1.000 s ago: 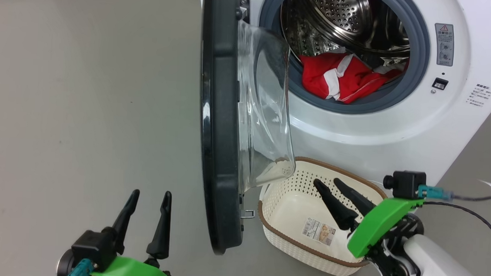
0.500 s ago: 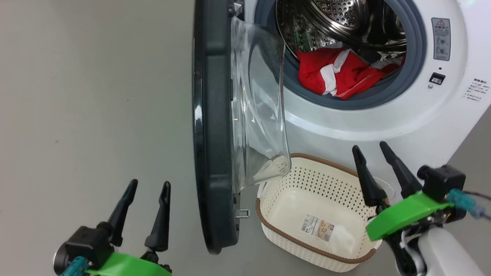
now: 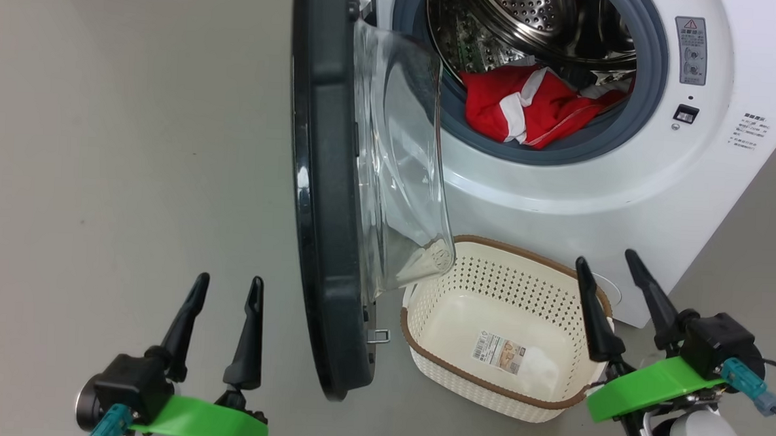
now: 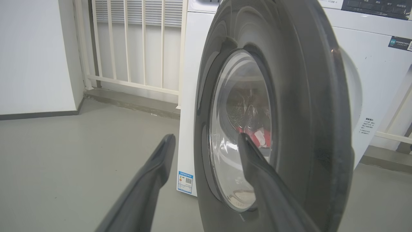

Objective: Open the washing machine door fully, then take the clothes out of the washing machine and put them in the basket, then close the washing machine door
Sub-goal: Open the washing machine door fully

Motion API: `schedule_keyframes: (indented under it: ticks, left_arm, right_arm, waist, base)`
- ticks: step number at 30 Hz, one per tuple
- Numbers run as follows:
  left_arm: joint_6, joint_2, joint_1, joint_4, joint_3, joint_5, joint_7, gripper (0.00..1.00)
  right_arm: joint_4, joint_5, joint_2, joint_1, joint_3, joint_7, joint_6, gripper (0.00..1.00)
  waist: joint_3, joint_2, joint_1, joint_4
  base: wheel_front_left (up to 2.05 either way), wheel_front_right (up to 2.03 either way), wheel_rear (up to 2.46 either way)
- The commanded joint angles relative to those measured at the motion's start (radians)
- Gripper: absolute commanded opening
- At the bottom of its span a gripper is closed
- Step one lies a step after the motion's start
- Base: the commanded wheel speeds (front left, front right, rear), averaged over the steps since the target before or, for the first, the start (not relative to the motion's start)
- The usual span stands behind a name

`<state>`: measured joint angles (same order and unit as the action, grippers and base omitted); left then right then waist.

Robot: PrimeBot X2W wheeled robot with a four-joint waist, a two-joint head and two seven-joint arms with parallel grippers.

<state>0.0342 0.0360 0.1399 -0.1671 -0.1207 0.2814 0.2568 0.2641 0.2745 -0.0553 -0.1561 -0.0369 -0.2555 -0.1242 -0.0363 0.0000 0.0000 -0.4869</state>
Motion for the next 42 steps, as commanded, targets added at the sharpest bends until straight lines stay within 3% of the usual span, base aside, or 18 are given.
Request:
schedule_keyframes:
  ticks: [1,26,27,29,37,42]
  left_arm:
    - [-0.01,0.014,0.016,0.03,0.035,-0.007,0.005,1.0]
    - [-0.008,0.014,0.016,0.026,0.033,-0.008,0.005,1.0]
    - [-0.006,0.014,0.019,0.035,0.034,-0.003,0.005,0.45]
    - [-0.009,0.014,0.027,0.065,0.039,0.003,0.005,0.0]
    - [-0.005,0.014,0.092,0.255,0.022,-0.006,0.005,0.0]
    - [0.011,0.014,0.151,0.342,-0.022,0.085,0.005,0.0]
  right_arm:
    - [-0.031,-0.001,0.004,0.0,-0.027,-0.006,-0.007,1.0]
    - [-0.001,0.031,0.005,0.012,-0.069,-0.006,-0.007,1.0]
    - [-0.001,0.031,0.005,0.012,-0.069,-0.006,-0.007,1.0]
    - [-0.001,0.032,0.005,0.011,-0.07,-0.006,-0.007,1.0]
    - [0.003,0.031,0.005,0.01,-0.076,-0.006,-0.007,1.0]
    - [0.009,0.031,0.005,0.007,-0.089,-0.006,-0.007,1.0]
  waist:
    - [-0.001,0.0,0.0,0.001]
    - [0.014,0.0,0.0,0.013]
    - [0.013,0.0,0.0,0.013]
    - [0.012,0.0,0.0,0.012]
    - [0.01,0.0,0.0,0.008]
    - [0.009,0.0,0.0,0.013]
  base:
    - [0.0,0.0,0.0]
    - [0.0,0.0,0.0]
    - [0.0,0.0,0.0]
    - [0.0,0.0,0.0]
    - [0.0,0.0,0.0]
    - [0.0,0.0,0.0]
